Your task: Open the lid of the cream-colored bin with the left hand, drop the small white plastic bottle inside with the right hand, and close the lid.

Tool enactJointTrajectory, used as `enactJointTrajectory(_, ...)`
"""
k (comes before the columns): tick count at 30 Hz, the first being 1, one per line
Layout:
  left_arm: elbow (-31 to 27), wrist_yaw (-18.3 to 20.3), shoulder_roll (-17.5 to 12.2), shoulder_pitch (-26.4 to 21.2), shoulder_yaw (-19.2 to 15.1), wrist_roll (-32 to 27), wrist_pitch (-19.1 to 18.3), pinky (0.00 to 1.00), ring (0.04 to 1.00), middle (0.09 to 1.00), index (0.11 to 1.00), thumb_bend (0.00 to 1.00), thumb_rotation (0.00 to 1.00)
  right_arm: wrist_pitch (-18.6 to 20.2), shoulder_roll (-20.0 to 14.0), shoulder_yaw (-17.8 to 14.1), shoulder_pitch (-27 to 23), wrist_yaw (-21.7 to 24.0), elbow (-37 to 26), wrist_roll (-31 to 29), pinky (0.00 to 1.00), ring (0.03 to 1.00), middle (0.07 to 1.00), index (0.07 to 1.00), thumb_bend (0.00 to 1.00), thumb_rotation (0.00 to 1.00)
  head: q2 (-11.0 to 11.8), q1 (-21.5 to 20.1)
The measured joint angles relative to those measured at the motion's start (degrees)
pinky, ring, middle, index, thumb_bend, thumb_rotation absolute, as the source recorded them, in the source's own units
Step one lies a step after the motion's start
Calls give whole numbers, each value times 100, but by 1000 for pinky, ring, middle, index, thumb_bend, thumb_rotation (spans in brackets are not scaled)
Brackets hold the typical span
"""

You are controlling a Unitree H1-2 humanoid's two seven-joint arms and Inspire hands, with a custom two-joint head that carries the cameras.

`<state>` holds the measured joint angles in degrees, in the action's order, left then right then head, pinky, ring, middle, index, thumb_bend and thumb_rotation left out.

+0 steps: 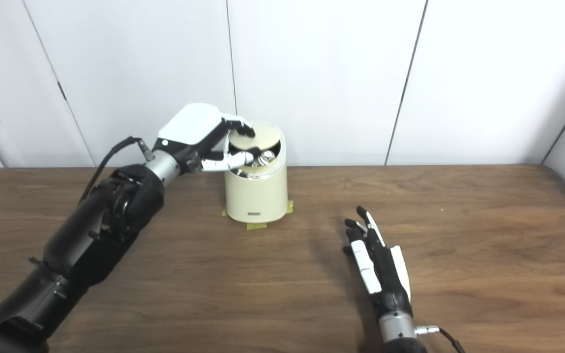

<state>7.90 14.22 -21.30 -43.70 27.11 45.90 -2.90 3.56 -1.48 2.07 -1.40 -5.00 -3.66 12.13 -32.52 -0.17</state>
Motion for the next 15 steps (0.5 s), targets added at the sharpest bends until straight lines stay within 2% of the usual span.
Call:
enactJointTrajectory(5, -75, 461, -35, -8, 130, 313, -33, 839, 818, 798, 793, 530, 902, 43, 0, 15, 8, -3, -85, 34, 710, 837, 844, 946, 477, 975, -44, 0)
enactJointTrajectory(7, -117, 711, -52, -38, 191, 466, -69, 881, 857, 842, 829, 543, 980, 54, -9, 47, 11, -10, -127, 143, 692, 822, 840, 946, 490, 965, -79, -9)
enactJointTrajectory(10, -307, 1151, -108, -94, 292, 711, -159, 889, 863, 849, 828, 553, 980, 53, -33, 85, 24, -19, -142, 275, 683, 815, 837, 944, 502, 953, -105, -18)
enactJointTrajectory(15, -415, 1297, -104, -95, 396, 1125, -226, 889, 858, 836, 814, 568, 999, 81, -32, 94, 39, -14, -177, 301, 686, 821, 839, 945, 498, 955, -132, -35)
